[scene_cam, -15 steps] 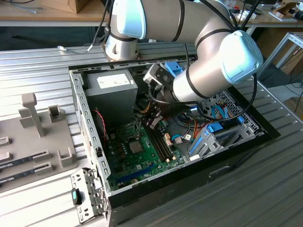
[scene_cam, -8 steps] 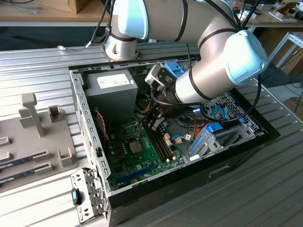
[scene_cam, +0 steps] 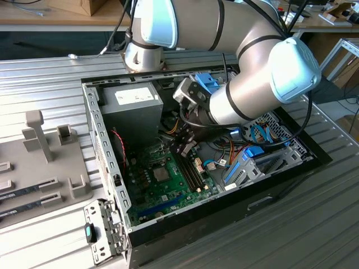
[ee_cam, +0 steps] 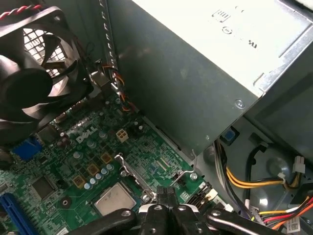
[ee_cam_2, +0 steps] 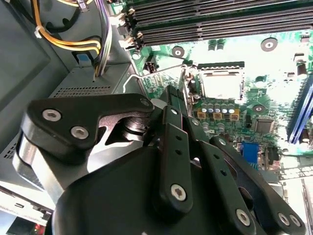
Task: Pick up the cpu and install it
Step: 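Close the cpu cover, then install the first cpu locking lever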
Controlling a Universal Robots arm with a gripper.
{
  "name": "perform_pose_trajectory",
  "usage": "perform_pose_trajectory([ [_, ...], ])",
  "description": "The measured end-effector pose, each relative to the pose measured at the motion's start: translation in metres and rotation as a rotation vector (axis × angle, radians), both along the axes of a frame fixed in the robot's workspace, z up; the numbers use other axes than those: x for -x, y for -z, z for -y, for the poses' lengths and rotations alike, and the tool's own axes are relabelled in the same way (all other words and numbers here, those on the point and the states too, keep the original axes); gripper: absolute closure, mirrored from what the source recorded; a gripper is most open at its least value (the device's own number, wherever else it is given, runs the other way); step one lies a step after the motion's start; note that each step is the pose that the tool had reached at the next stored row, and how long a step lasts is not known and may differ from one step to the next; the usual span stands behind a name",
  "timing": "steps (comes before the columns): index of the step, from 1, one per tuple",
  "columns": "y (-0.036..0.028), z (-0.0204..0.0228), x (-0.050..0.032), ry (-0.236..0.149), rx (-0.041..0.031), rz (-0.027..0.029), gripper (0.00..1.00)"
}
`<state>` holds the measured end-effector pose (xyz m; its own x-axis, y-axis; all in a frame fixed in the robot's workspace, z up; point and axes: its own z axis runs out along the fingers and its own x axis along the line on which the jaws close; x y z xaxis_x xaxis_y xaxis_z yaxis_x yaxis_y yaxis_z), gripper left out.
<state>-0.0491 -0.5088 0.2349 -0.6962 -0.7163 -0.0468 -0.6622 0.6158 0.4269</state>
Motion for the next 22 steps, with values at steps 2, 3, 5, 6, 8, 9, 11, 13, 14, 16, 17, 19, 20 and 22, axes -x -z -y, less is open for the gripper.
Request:
perform_pose_trajectory([
  [2,0.0000,0.0010,0.0000,0.000,0.0085,-0.0001,0.89],
  [3,-0.0001,0.0012,-0.0001,0.000,0.0162,-0.0002,0.89],
  [5,0.0000,0.0012,-0.0001,0.000,0.0560,-0.0001,0.89],
  [6,0.0000,0.0012,-0.0004,0.000,0.0564,-0.0003,0.89],
  [8,0.0002,0.0012,-0.0032,0.000,0.0564,-0.0030,0.89],
  [9,0.0008,0.0012,-0.0075,0.000,0.0563,-0.0074,0.89],
  [11,0.0025,0.0008,-0.0191,-0.001,0.0563,-0.0193,0.89],
  [13,0.0040,-0.0033,-0.0230,-0.001,0.0566,-0.0238,0.89],
  [14,0.0047,-0.0062,-0.0239,-0.001,0.0563,-0.0245,0.89],
  [16,0.0061,-0.0163,-0.0252,-0.001,0.0564,-0.0254,0.89],
  [17,0.0069,-0.0227,-0.0253,-0.001,0.0562,-0.0254,0.89],
  [19,0.0080,-0.0329,-0.0253,-0.001,0.0564,-0.0254,0.89],
  [20,0.0085,-0.0367,-0.0253,-0.001,0.0565,-0.0254,0.89],
  [22,0.0103,-0.0482,-0.0247,-0.001,0.0555,-0.0254,0.89],
])
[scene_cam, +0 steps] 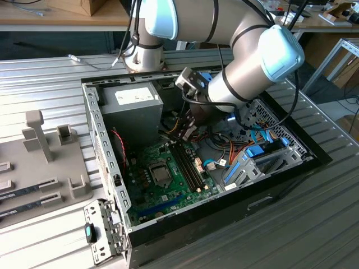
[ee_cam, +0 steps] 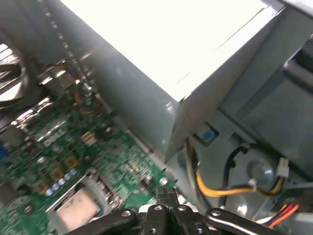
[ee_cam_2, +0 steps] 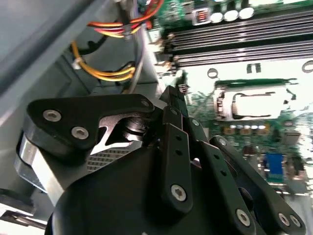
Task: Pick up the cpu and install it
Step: 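Install the first cpu locking lever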
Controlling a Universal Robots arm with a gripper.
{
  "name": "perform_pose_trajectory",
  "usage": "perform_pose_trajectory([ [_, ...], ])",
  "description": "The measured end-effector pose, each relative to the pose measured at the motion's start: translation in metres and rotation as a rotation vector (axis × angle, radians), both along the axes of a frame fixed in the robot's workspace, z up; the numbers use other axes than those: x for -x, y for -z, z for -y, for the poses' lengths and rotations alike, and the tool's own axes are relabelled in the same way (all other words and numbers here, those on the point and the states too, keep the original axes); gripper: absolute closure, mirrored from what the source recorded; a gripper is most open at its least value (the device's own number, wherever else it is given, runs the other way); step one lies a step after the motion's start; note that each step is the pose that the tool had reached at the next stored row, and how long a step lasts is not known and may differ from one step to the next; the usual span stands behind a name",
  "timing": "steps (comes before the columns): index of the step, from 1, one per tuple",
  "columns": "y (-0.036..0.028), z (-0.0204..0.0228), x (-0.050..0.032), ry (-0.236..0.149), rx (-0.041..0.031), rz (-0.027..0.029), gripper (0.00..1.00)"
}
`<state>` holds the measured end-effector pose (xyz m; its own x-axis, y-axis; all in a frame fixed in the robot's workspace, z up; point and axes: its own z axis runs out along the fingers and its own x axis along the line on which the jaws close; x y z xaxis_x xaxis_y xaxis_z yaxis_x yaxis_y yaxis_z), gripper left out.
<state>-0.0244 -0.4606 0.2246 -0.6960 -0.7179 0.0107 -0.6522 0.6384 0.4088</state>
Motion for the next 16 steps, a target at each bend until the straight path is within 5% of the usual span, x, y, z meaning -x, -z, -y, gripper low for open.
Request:
perform_pose_trajectory([
  [5,0.0026,-0.0061,0.0116,0.000,-0.0009,0.0001,0.89],
  [12,0.0027,-0.0039,0.0186,0.000,0.0002,0.0004,0.89],
  [16,0.0015,-0.0033,0.0194,-0.001,0.0182,0.0009,0.89],
])
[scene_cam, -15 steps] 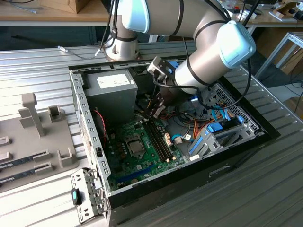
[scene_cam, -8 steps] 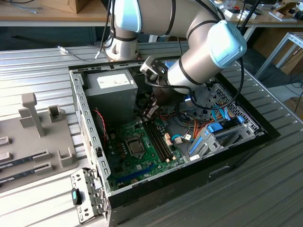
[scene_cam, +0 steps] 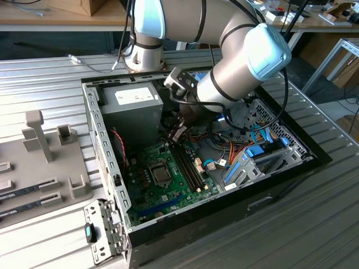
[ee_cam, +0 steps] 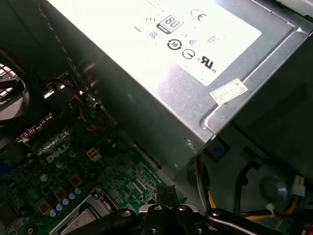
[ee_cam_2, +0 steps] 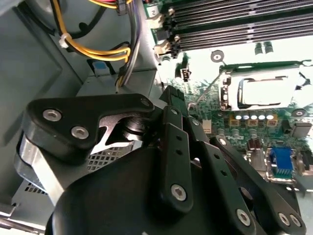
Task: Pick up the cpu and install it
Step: 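Install the first cpu locking lever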
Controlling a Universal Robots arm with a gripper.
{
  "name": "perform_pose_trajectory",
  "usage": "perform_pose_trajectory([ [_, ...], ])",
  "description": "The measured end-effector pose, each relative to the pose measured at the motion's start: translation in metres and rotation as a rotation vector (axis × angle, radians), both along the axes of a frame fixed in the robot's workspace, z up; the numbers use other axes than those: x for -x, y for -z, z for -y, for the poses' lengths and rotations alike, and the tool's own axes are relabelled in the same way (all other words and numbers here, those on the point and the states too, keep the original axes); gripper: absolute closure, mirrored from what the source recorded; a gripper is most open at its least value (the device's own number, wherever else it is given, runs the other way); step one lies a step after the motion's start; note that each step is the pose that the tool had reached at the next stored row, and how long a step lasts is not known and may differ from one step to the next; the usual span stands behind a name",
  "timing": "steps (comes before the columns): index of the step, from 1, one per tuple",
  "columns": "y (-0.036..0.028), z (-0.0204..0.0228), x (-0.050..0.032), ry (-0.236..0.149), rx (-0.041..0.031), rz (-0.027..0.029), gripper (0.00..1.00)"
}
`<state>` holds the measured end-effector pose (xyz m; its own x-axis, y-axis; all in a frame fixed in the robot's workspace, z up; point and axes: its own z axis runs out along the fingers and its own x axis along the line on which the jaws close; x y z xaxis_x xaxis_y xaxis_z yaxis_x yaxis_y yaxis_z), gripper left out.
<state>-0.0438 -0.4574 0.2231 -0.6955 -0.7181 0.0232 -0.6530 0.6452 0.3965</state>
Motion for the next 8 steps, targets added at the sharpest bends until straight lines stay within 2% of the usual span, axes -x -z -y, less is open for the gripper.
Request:
perform_pose_trajectory([
  [2,-0.0017,0.0000,0.0003,0.000,0.0199,0.0001,0.89],
  [3,-0.0033,0.0000,0.0005,-0.001,0.0363,0.0003,0.89],
  [4,-0.0057,0.0000,0.0007,-0.001,0.0597,0.0006,0.89],
  [5,-0.0069,0.0001,0.0007,-0.001,0.0752,0.0006,0.89],
  [8,-0.0085,0.0005,0.0008,-0.002,0.1014,0.0007,0.89],
])
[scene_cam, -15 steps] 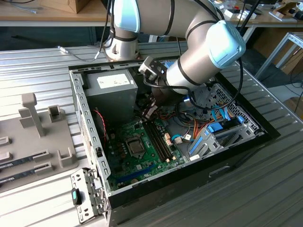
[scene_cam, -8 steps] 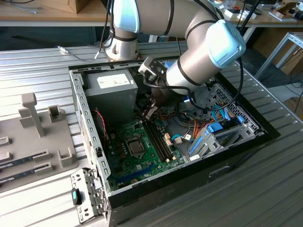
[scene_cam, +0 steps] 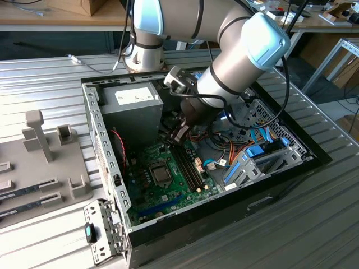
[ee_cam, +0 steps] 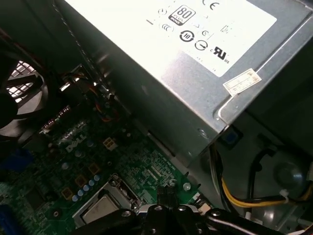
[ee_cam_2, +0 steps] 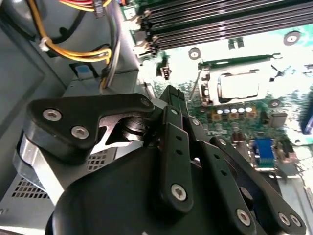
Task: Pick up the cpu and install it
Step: 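Install the first cpu locking lever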
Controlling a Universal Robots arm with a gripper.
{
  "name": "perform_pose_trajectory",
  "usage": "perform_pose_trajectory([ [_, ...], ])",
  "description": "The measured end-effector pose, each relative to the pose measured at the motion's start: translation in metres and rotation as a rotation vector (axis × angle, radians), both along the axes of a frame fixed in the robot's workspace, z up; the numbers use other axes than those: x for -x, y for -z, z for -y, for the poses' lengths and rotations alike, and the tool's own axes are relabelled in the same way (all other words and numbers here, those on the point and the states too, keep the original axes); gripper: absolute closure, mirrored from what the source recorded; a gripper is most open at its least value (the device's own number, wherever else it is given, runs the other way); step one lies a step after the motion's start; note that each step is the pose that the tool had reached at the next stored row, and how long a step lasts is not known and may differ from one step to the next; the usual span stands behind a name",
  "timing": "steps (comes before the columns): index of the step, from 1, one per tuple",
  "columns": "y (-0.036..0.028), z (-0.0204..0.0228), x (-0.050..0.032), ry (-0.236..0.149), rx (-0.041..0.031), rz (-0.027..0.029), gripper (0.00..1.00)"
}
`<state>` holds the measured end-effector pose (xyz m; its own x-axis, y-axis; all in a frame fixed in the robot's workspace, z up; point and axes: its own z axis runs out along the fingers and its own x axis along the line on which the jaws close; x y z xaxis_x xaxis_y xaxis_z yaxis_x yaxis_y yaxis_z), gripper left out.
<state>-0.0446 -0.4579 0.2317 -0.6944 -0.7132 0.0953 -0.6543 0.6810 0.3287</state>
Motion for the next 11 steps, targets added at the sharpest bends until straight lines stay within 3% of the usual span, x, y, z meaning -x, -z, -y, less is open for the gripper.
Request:
perform_pose_trajectory([
  [4,-0.0014,0.0014,0.0000,-0.001,0.0403,-0.0001,0.89],
  [8,-0.0015,0.0053,0.0001,-0.002,0.0707,-0.0001,0.89],
  [11,-0.0016,0.0073,0.0000,-0.003,0.0894,0.0000,0.89],
])
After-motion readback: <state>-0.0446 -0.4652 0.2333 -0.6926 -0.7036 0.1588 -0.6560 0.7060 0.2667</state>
